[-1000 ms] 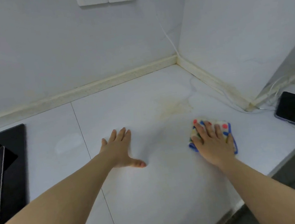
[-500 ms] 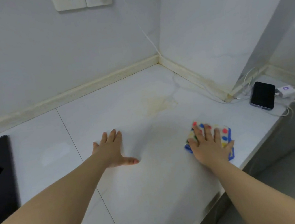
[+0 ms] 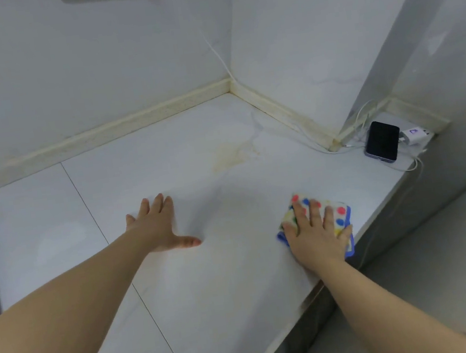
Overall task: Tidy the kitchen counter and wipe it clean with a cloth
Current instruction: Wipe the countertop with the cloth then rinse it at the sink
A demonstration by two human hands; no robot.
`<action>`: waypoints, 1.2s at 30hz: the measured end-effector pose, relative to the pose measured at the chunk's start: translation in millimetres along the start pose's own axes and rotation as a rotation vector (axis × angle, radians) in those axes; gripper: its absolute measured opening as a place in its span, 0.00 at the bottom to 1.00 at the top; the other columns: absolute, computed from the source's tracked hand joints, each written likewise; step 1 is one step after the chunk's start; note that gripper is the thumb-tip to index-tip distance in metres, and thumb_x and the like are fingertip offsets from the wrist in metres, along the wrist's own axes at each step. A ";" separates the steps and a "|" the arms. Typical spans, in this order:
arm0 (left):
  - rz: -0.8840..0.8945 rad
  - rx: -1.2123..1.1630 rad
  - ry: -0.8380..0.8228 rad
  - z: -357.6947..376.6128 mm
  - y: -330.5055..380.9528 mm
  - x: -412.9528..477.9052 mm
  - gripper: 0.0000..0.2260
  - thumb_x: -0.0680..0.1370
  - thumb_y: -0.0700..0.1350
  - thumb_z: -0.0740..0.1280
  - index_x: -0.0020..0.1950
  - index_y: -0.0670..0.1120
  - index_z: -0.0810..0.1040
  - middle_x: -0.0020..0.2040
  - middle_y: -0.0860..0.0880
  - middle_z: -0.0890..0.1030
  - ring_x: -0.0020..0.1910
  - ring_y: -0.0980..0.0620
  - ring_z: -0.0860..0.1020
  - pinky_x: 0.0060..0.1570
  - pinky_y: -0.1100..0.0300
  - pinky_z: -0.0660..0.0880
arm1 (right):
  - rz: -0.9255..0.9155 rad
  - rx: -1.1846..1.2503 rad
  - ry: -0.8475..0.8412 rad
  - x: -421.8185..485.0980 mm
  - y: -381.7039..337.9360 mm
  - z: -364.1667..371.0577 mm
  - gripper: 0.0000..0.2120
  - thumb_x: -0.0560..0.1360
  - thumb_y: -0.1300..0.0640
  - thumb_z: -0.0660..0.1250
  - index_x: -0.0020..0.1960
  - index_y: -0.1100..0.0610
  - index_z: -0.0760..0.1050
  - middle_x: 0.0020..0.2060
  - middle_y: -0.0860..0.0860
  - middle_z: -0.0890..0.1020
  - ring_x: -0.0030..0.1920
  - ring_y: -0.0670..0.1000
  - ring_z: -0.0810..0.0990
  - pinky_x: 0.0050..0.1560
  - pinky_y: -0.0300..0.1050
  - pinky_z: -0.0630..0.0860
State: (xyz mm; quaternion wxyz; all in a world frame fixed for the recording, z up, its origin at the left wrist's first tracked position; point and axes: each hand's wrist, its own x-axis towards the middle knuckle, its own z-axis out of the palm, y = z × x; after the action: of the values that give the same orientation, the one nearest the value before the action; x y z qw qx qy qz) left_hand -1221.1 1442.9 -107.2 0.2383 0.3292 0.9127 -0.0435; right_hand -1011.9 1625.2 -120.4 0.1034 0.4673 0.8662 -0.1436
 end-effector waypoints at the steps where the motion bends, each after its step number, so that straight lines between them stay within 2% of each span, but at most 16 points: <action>1: 0.001 -0.001 0.003 0.4 -0.7 -0.1 0.53 0.68 0.71 0.63 0.77 0.45 0.38 0.78 0.49 0.39 0.77 0.44 0.39 0.73 0.40 0.48 | -0.041 0.000 -0.006 -9.8 -9.5 5.5 0.27 0.81 0.43 0.42 0.76 0.41 0.35 0.77 0.46 0.38 0.77 0.55 0.36 0.71 0.67 0.37; 6: 0.034 0.024 0.031 1.8 -4.5 -5.7 0.50 0.70 0.71 0.61 0.78 0.45 0.39 0.78 0.48 0.39 0.77 0.44 0.40 0.73 0.40 0.49 | -0.217 -0.112 -0.001 -29.7 -14.6 19.5 0.27 0.80 0.41 0.44 0.76 0.40 0.36 0.77 0.44 0.40 0.77 0.52 0.37 0.72 0.64 0.37; 10: 0.063 0.038 0.039 8.1 -6.0 -11.9 0.48 0.71 0.70 0.58 0.78 0.45 0.39 0.78 0.49 0.39 0.77 0.44 0.40 0.73 0.41 0.48 | -0.044 -0.045 0.003 -18.0 -10.4 9.9 0.27 0.81 0.42 0.43 0.76 0.41 0.37 0.77 0.44 0.40 0.77 0.53 0.38 0.73 0.65 0.38; 12: 0.064 0.046 0.045 9.4 -6.4 -14.1 0.47 0.72 0.70 0.58 0.78 0.45 0.39 0.78 0.49 0.39 0.77 0.44 0.40 0.74 0.41 0.48 | -0.025 -0.021 0.001 -26.6 -29.9 15.9 0.27 0.80 0.43 0.41 0.76 0.42 0.35 0.77 0.46 0.39 0.77 0.55 0.37 0.72 0.66 0.38; 15: 0.062 0.045 0.045 8.7 -6.5 -13.4 0.47 0.72 0.70 0.58 0.78 0.45 0.39 0.78 0.49 0.40 0.77 0.44 0.40 0.74 0.41 0.48 | -0.262 -0.141 0.022 -41.5 -48.5 32.2 0.34 0.70 0.37 0.30 0.76 0.41 0.35 0.77 0.46 0.40 0.77 0.55 0.39 0.72 0.66 0.40; 16: 0.062 0.043 0.045 6.9 -6.8 -13.2 0.47 0.72 0.70 0.58 0.78 0.45 0.40 0.78 0.49 0.41 0.77 0.44 0.40 0.73 0.42 0.49 | -0.332 -0.179 0.019 -36.3 -46.6 31.5 0.38 0.66 0.37 0.27 0.75 0.41 0.36 0.77 0.45 0.41 0.77 0.54 0.40 0.72 0.65 0.41; 17: 0.067 0.043 0.042 5.1 -6.3 -13.3 0.47 0.71 0.70 0.59 0.78 0.45 0.41 0.78 0.49 0.42 0.77 0.44 0.41 0.73 0.42 0.50 | -0.353 -0.186 0.008 -26.3 -41.1 26.6 0.38 0.65 0.36 0.27 0.75 0.40 0.36 0.77 0.44 0.41 0.77 0.53 0.40 0.73 0.64 0.41; 20: 0.069 0.027 0.034 -1.5 -5.8 -12.3 0.48 0.69 0.70 0.63 0.77 0.45 0.47 0.78 0.50 0.48 0.77 0.46 0.47 0.72 0.45 0.58 | -0.152 -0.078 0.006 7.6 -35.1 9.2 0.27 0.79 0.41 0.40 0.76 0.41 0.37 0.77 0.45 0.41 0.77 0.54 0.40 0.73 0.65 0.41; 22: 0.062 -0.006 0.023 -9.2 -2.7 -9.3 0.47 0.68 0.70 0.65 0.76 0.45 0.52 0.77 0.49 0.53 0.75 0.46 0.53 0.70 0.47 0.63 | -0.064 -0.029 0.019 14.8 -49.4 7.5 0.27 0.81 0.44 0.43 0.76 0.42 0.37 0.77 0.47 0.41 0.77 0.56 0.39 0.72 0.67 0.40; 23: 0.058 -0.008 0.014 -12.7 -0.1 -7.2 0.46 0.68 0.70 0.65 0.76 0.45 0.53 0.76 0.49 0.54 0.75 0.45 0.55 0.70 0.48 0.63 | -0.104 -0.026 0.011 12.3 -61.7 11.2 0.27 0.81 0.44 0.42 0.76 0.43 0.36 0.77 0.48 0.40 0.77 0.57 0.38 0.71 0.67 0.40; 25: 0.045 0.010 -0.008 -18.0 4.8 0.2 0.47 0.68 0.70 0.64 0.77 0.45 0.52 0.77 0.48 0.52 0.75 0.43 0.53 0.71 0.47 0.61 | -0.308 -0.091 -0.023 4.7 -82.7 22.7 0.29 0.76 0.40 0.35 0.76 0.42 0.37 0.77 0.48 0.41 0.77 0.56 0.38 0.71 0.66 0.39; 27: 0.024 0.033 -0.027 -22.6 7.0 9.3 0.50 0.68 0.70 0.65 0.78 0.47 0.46 0.78 0.48 0.45 0.77 0.41 0.45 0.73 0.44 0.54 | -0.470 -0.171 -0.017 18.2 -87.3 21.6 0.39 0.65 0.37 0.28 0.76 0.40 0.39 0.77 0.46 0.42 0.77 0.54 0.40 0.72 0.65 0.41; 28: 0.015 0.041 -0.034 -23.8 6.5 14.0 0.51 0.67 0.71 0.65 0.78 0.48 0.43 0.78 0.48 0.43 0.77 0.41 0.41 0.73 0.43 0.50 | -0.477 -0.191 -0.005 30.5 -83.6 15.8 0.39 0.64 0.36 0.29 0.76 0.39 0.40 0.77 0.45 0.43 0.78 0.53 0.42 0.72 0.64 0.42; 31: -0.049 -0.061 -0.032 -22.8 4.1 29.9 0.49 0.66 0.73 0.63 0.78 0.53 0.43 0.78 0.44 0.41 0.76 0.36 0.40 0.73 0.40 0.48 | -0.334 -0.146 0.032 74.8 -65.3 -0.9 0.27 0.78 0.39 0.43 0.76 0.38 0.40 0.77 0.43 0.44 0.77 0.52 0.43 0.73 0.64 0.43; 34: -0.102 -0.150 0.009 -26.9 4.6 42.9 0.48 0.65 0.74 0.62 0.77 0.56 0.46 0.77 0.41 0.42 0.75 0.33 0.42 0.73 0.39 0.48 | -0.195 -0.055 0.015 93.0 -69.4 -10.7 0.26 0.81 0.43 0.44 0.76 0.40 0.39 0.77 0.45 0.41 0.77 0.54 0.40 0.72 0.67 0.42; 36: -0.118 -0.100 -0.005 -30.9 9.7 52.6 0.50 0.64 0.74 0.65 0.77 0.58 0.42 0.77 0.41 0.41 0.74 0.31 0.41 0.72 0.38 0.47 | -0.245 -0.062 0.003 86.9 -86.9 -6.5 0.26 0.81 0.44 0.44 0.76 0.42 0.38 0.77 0.47 0.40 0.77 0.56 0.38 0.72 0.68 0.40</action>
State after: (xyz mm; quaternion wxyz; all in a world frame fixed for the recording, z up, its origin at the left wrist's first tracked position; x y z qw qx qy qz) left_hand -1262.9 1488.2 -103.6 0.2538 0.2623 0.9309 -0.0129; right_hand -1132.2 1649.9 -128.3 0.0981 0.3545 0.9211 -0.1276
